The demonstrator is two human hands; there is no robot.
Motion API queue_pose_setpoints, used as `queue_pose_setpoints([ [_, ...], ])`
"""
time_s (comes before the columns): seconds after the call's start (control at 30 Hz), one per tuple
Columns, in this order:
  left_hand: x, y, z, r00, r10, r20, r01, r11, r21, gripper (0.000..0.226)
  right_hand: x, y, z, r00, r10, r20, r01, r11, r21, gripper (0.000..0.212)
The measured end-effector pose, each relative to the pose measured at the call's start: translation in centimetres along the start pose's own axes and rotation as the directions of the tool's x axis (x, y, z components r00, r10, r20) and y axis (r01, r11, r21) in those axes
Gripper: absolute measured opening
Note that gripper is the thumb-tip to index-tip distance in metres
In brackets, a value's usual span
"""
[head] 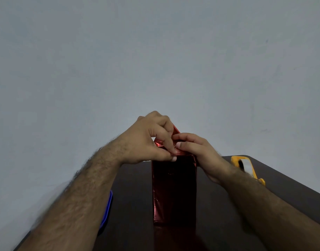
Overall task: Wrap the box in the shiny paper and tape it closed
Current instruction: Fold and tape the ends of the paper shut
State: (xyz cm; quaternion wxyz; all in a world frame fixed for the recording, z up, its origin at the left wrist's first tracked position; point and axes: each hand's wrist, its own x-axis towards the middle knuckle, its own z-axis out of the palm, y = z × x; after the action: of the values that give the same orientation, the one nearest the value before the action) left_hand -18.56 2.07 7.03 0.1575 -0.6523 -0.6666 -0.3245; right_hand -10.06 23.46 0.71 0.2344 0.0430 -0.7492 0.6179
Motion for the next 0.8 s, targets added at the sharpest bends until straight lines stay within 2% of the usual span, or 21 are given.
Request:
queue_pose_setpoints([
  [0.2, 0.0, -0.4, 0.3, 0.990, -0.024, 0.142, 0.028, 0.999, -0.030, 0.023, 0.1, -0.1, -0.2, 1.000, -0.009, 0.023, 0.009, 1.000, 0.007, 0.048],
  [0.27, -0.5, -0.9, -0.1, 0.986, -0.044, 0.161, 0.073, 0.981, -0.177, 0.023, 0.3, -0.2, -0.2, 0.999, -0.003, 0.035, 0.003, 1.000, 0.000, 0.051],
  [0.33, -0.7, -1.2, -0.1, 0.996, -0.058, 0.068, 0.081, 0.903, -0.423, 0.017, 0.4, -0.4, -0.1, 0.999, 0.019, 0.040, -0.019, 1.000, -0.011, 0.050],
  [0.4, -0.5, -1.4, 0.7, 0.973, -0.186, -0.138, 0.082, 0.833, -0.548, 0.017, 0.5, -0.5, -0.2, 0.998, 0.029, 0.052, -0.028, 0.999, -0.023, 0.046],
  [0.43, -0.2, -1.7, 1.1, 0.936, -0.274, -0.220, 0.109, 0.822, -0.558, 0.019, 0.6, -0.5, -0.2, 0.998, 0.034, 0.058, -0.032, 0.999, -0.029, 0.044],
  [0.5, 0.2, -2.2, 1.7, 0.892, -0.374, -0.252, 0.203, 0.832, -0.515, 0.014, 0.7, -0.6, -0.3, 0.996, 0.041, 0.075, -0.037, 0.998, -0.048, 0.044],
  [0.57, 0.2, -2.7, 2.2, 0.917, -0.366, -0.161, 0.271, 0.864, -0.424, 0.008, 0.8, -0.7, -0.4, 0.994, 0.042, 0.105, -0.033, 0.996, -0.080, 0.051],
  [0.6, 0.1, -2.9, 2.4, 0.928, -0.352, -0.122, 0.282, 0.878, -0.386, 0.013, 0.8, -0.7, -0.5, 0.992, 0.040, 0.118, -0.029, 0.995, -0.095, 0.053],
  [0.8, -0.4, -3.1, 2.2, 0.971, -0.232, -0.061, 0.196, 0.915, -0.354, 0.023, 0.7, -0.7, -0.8, 0.993, -0.030, 0.115, 0.041, 0.994, -0.097, 0.051],
])
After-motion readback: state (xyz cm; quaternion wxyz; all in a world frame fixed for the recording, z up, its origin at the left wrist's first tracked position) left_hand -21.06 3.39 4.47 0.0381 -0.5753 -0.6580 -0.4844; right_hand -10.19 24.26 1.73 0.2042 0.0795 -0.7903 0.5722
